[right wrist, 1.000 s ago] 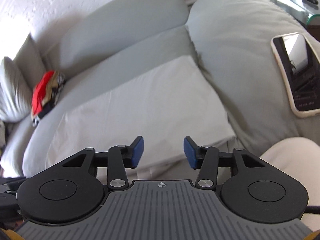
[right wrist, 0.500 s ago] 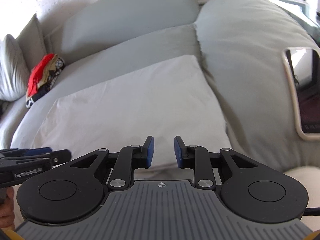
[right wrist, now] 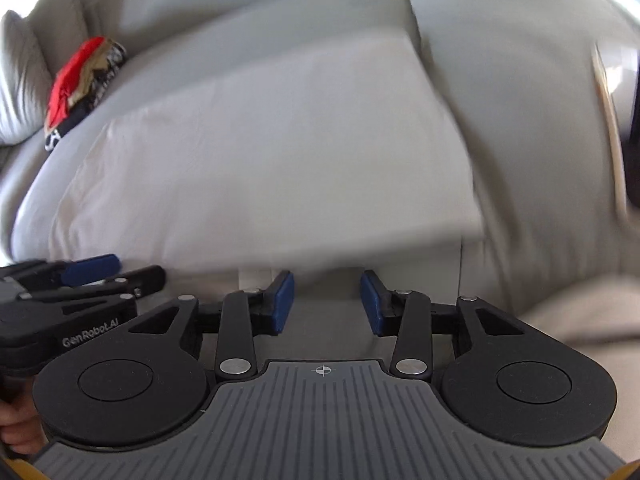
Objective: Fold clothes
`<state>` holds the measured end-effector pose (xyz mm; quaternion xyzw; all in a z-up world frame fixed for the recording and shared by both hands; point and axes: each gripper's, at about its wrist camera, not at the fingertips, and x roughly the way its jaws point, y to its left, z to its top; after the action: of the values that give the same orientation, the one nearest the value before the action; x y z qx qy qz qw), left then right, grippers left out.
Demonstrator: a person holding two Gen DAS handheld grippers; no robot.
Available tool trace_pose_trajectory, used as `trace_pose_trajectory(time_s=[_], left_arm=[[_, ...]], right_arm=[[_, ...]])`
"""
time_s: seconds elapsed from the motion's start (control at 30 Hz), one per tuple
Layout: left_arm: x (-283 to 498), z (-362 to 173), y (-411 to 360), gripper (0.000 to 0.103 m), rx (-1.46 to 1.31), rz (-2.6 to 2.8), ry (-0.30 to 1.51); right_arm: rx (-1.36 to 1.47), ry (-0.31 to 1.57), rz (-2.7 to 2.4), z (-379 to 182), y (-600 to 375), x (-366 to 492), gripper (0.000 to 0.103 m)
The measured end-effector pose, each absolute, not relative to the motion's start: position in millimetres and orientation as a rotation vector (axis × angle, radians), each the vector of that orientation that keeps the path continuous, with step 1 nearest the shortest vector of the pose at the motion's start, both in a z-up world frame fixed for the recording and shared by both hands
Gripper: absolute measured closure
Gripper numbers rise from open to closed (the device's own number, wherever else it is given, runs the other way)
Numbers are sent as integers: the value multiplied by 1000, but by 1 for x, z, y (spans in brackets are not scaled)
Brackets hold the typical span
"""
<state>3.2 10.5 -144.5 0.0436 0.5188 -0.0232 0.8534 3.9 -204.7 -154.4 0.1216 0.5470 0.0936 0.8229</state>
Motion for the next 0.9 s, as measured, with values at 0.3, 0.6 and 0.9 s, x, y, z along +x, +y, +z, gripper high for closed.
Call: trace_pose_trajectory(time_s=[0.3, 0.6, 0.9], left_arm=[[-35, -125, 23, 54, 53, -130, 1135], [4, -119, 33, 54, -36, -31, 931], [39, -154, 49, 46, 6, 39, 953]], right_arm=[[525, 1049, 206, -122, -259, -52, 48], [1031, 981, 212, -180, -283, -10, 42], [1304, 964, 259, -229, -278, 5, 46]])
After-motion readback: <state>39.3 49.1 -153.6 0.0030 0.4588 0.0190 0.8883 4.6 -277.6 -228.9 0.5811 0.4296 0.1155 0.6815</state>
